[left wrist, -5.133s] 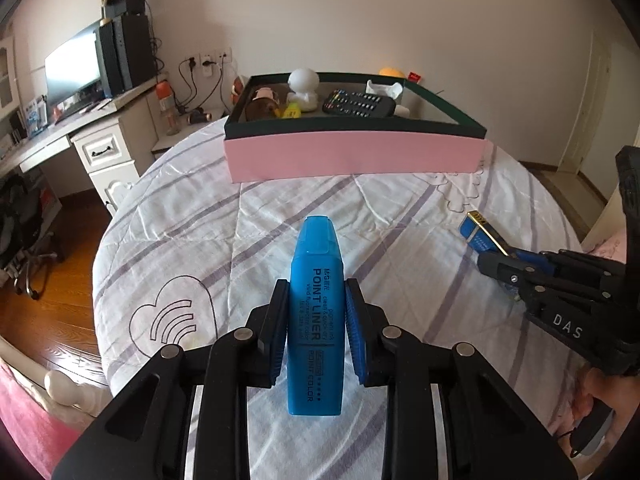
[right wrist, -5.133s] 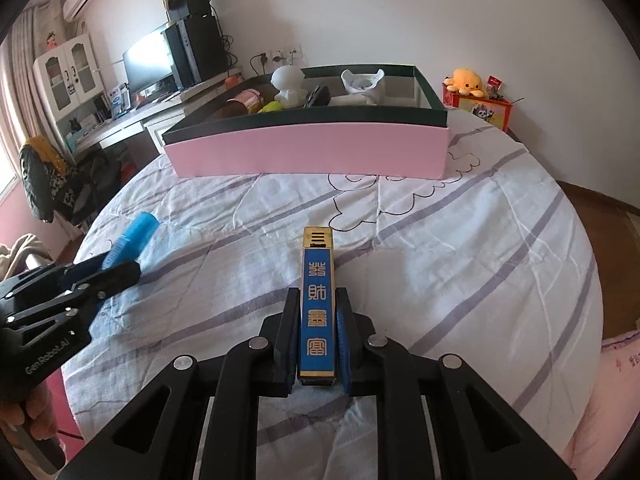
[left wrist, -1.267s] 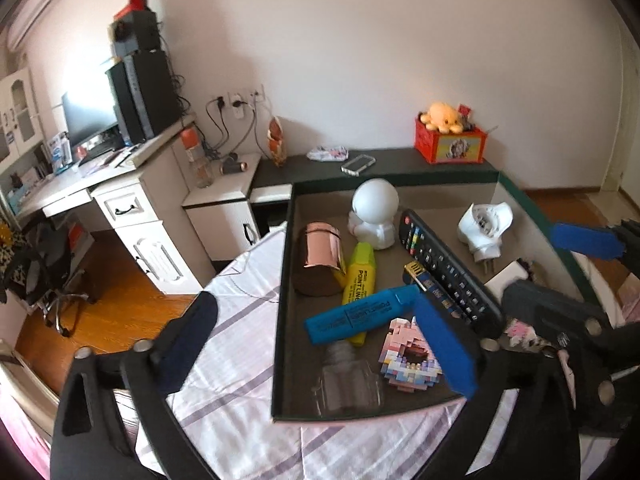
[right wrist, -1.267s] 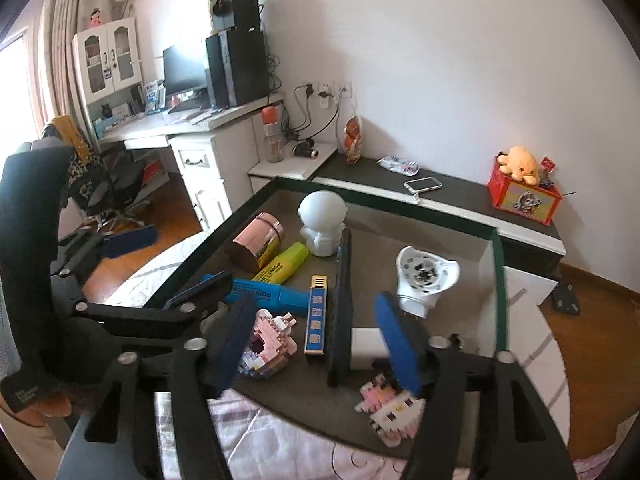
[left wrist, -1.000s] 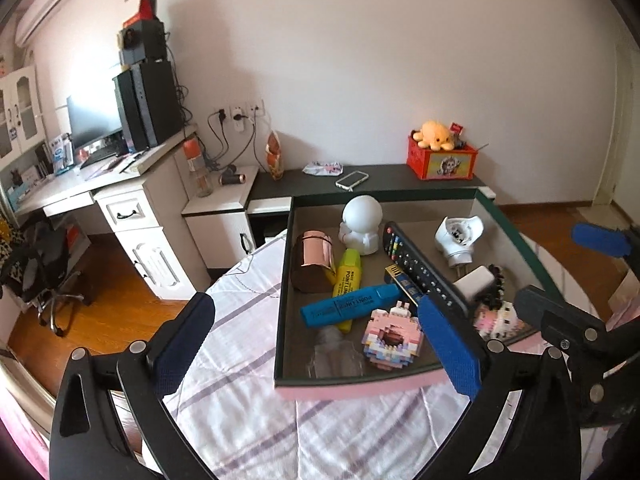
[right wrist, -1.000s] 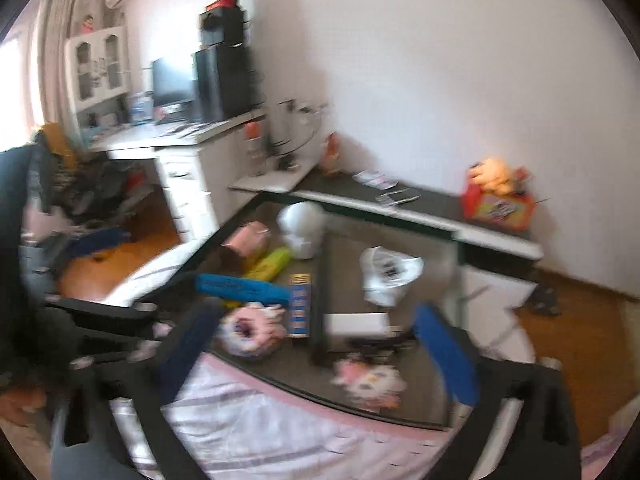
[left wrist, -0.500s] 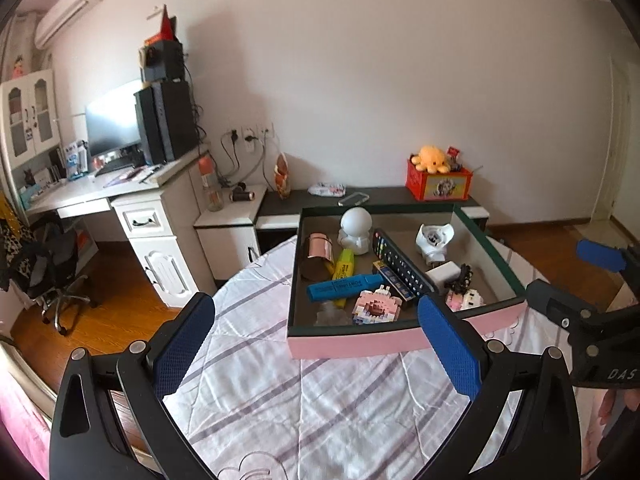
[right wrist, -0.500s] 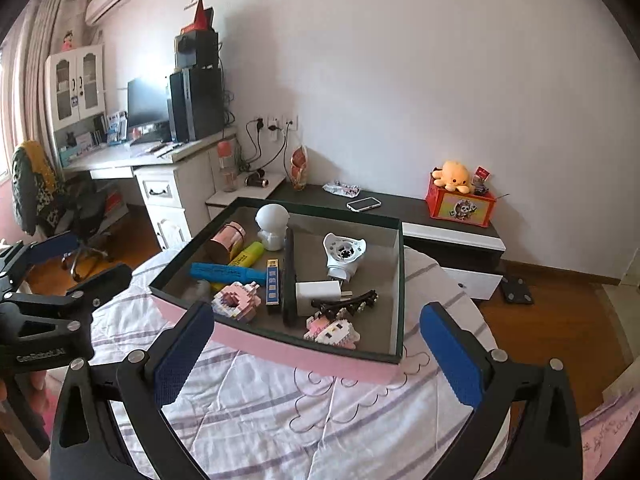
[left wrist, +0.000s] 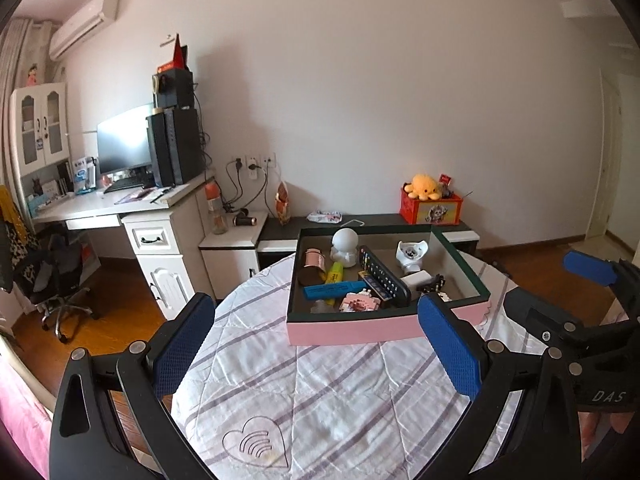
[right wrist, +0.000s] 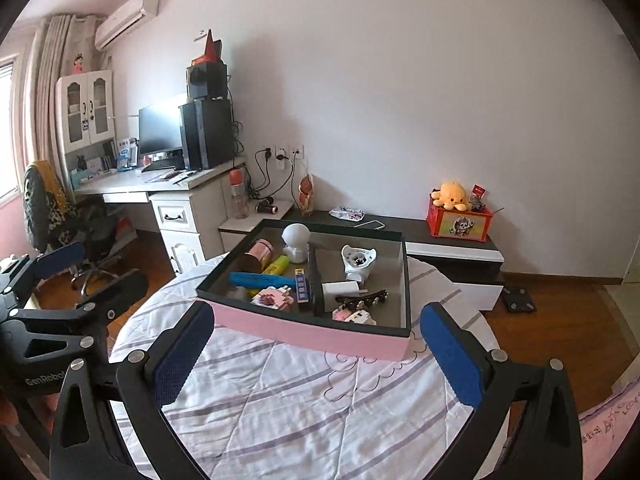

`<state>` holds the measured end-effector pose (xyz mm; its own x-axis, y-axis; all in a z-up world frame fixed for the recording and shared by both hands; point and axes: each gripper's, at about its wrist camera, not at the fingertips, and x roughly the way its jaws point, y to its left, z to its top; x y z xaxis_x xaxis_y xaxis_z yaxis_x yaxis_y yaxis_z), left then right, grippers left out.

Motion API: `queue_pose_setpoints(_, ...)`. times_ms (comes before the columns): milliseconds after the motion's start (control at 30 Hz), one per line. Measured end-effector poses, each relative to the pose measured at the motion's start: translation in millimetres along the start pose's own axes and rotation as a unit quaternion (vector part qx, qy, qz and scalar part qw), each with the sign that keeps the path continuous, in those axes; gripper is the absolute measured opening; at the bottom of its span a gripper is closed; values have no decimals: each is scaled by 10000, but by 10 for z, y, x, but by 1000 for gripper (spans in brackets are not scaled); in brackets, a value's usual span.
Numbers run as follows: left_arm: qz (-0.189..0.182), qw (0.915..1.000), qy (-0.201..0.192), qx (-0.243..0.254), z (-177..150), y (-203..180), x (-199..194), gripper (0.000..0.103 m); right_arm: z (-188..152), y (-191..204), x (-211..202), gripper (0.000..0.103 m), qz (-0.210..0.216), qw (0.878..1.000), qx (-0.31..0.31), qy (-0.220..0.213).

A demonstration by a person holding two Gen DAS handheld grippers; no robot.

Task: Organize rigid objects

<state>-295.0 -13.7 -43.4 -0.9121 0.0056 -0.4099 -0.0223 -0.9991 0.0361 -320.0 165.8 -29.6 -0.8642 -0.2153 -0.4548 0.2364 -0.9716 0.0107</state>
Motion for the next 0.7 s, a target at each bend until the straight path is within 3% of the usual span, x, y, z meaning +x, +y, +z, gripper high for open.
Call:
queue_pose_setpoints(300,-38,9996,-233,-130,-154,22,-380,103,-86,113,-419,103,-140,9993,-18,-333)
queue_pose_setpoints(700,273,9939,-1051,184,-229,-13,-1146,103,-234,258,-1034,103,-153,9971,27,-739)
